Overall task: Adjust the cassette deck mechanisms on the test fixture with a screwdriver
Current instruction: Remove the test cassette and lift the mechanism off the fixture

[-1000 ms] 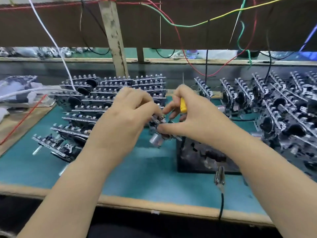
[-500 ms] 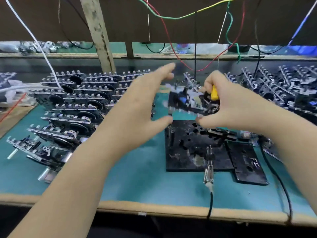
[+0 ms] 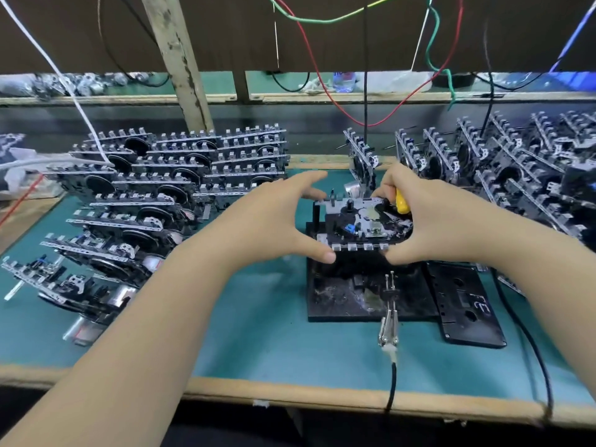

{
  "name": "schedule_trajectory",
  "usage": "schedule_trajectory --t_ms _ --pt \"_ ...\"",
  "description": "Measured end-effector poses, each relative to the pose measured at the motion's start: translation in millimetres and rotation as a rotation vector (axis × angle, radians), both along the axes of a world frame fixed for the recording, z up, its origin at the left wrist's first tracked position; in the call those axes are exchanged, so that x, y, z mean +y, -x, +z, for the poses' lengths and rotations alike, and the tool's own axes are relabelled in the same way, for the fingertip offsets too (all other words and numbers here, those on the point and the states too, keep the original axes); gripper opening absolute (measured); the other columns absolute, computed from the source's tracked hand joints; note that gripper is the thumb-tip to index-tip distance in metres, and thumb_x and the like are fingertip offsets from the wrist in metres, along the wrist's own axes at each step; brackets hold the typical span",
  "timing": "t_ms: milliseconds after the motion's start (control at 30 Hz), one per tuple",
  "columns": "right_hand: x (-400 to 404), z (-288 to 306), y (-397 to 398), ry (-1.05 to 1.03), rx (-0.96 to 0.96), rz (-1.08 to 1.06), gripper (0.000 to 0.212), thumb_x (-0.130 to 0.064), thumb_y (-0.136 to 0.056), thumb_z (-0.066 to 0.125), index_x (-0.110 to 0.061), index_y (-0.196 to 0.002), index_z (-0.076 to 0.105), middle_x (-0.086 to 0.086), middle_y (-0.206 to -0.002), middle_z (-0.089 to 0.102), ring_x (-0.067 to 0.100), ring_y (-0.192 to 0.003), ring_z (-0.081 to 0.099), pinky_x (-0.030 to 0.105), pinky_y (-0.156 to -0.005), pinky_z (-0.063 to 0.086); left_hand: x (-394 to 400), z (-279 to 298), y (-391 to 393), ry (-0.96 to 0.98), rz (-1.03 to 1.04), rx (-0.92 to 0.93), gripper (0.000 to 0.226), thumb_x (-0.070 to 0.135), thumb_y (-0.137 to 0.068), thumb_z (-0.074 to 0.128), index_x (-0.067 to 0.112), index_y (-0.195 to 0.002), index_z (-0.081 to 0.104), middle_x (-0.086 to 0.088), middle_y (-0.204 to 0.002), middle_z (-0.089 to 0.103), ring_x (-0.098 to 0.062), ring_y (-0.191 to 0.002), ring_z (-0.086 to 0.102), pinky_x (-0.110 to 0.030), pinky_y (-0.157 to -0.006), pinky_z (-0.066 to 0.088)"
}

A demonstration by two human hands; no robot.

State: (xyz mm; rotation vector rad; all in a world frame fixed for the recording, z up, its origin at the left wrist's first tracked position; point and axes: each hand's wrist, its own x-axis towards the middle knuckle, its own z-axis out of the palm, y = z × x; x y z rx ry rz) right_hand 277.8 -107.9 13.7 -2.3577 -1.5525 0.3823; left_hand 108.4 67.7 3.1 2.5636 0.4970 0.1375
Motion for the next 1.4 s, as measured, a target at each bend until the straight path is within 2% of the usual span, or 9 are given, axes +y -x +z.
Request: schedule_trajectory --t_ms 67,333,433,533,767,933,1000,1167,1400 --pt "0 -4 1 0.000 0.004 0.014 0.057 -0.041 -0.056 0.076 -0.048 -0.086 0.027 0.010 -0.121 0.061 0.031 -0.102 0.061 0.042 -0.068 0.048 -2 0 -2 -0.007 0.016 0.024 0.114 0.051 -0.061 0.091 0.040 -0.154 0.026 0.031 -0.142 0.050 -0.003 -0.132 0.044 -0.022 -0.095 0.031" --pt "-13 17 -15 0.168 -0.069 0.003 0.073 -0.047 -0.056 0.089 -0.051 -0.090 0.025 0.004 -0.120 0.060 0.027 -0.080 0.068 0.048 -0.071 0.055 -6 5 -11 -0.043 0.034 0.099 0.103 0.044 -0.059 0.094 0.032 -0.145 0.038 0.020 -0.141 0.052 -0.006 -0.130 0.048 -0.029 -0.104 0.039" --pt "-16 24 -22 0.162 -0.061 0.007 0.073 -0.037 -0.062 0.092 -0.054 -0.089 0.026 -0.001 -0.127 0.063 0.003 -0.051 0.061 0.040 -0.060 0.051 -6 5 -10 -0.038 0.037 0.093 0.099 0.042 -0.059 0.094 0.032 -0.142 0.041 0.019 -0.139 0.052 -0.005 -0.127 0.050 -0.028 -0.103 0.040" --pt "-15 23 -23 0.169 -0.077 -0.017 0.072 -0.037 -0.061 0.094 -0.045 -0.086 0.028 -0.012 -0.134 0.057 -0.017 -0.054 0.053 0.032 -0.056 0.037 -8 6 -11 -0.028 0.048 0.085 0.097 0.041 -0.058 0.095 0.032 -0.140 0.043 0.019 -0.136 0.053 -0.005 -0.124 0.051 -0.028 -0.101 0.040" --pt "-18 21 -21 0.169 -0.059 -0.008 0.067 -0.034 -0.066 0.093 -0.035 -0.088 0.029 -0.009 -0.141 0.054 -0.025 -0.053 0.048 0.028 -0.058 0.036 -15 3 -6 -0.022 0.055 0.045 0.105 0.038 -0.067 0.091 0.032 -0.152 0.031 0.022 -0.147 0.046 -0.005 -0.135 0.043 -0.021 -0.099 0.033" --pt "-45 11 -5 0.024 -0.086 -0.096 0.059 -0.039 -0.074 0.086 -0.035 -0.086 0.028 -0.005 -0.138 0.059 0.017 -0.099 0.063 0.040 -0.077 0.048 -45 -14 10 -0.173 -0.044 -0.190 0.102 0.023 -0.080 0.078 0.026 -0.160 0.014 0.016 -0.138 0.050 -0.015 -0.128 0.042 -0.033 -0.119 0.025" --pt "-66 -2 7 -0.082 -0.151 -0.188 0.057 -0.041 -0.077 0.081 -0.034 -0.084 0.026 0.000 -0.118 0.067 0.027 -0.094 0.061 0.043 -0.077 0.050 -52 -22 15 -0.178 -0.049 -0.225 0.096 0.017 -0.084 0.069 0.024 -0.160 0.011 0.016 -0.130 0.051 -0.017 -0.121 0.045 -0.044 -0.116 0.031" --pt "-103 -53 48 -0.117 -0.200 -0.343 0.055 -0.061 -0.075 0.074 -0.030 -0.089 0.031 -0.010 -0.090 0.047 0.018 -0.087 0.046 0.040 -0.071 0.046 -60 -26 14 -0.178 -0.024 -0.235 0.085 0.021 -0.086 0.057 0.022 -0.160 0.014 0.015 -0.131 0.050 -0.017 -0.124 0.043 -0.050 -0.109 0.036" --pt "-126 -72 63 -0.213 -0.087 -0.429 0.060 -0.021 -0.073 0.082 -0.036 -0.087 0.025 -0.003 -0.100 0.052 0.017 -0.090 0.041 0.035 -0.068 0.034 -63 -27 15 -0.140 0.012 -0.266 0.079 0.021 -0.084 0.057 0.021 -0.157 0.025 0.017 -0.129 0.053 -0.016 -0.122 0.046 -0.044 -0.109 0.037"
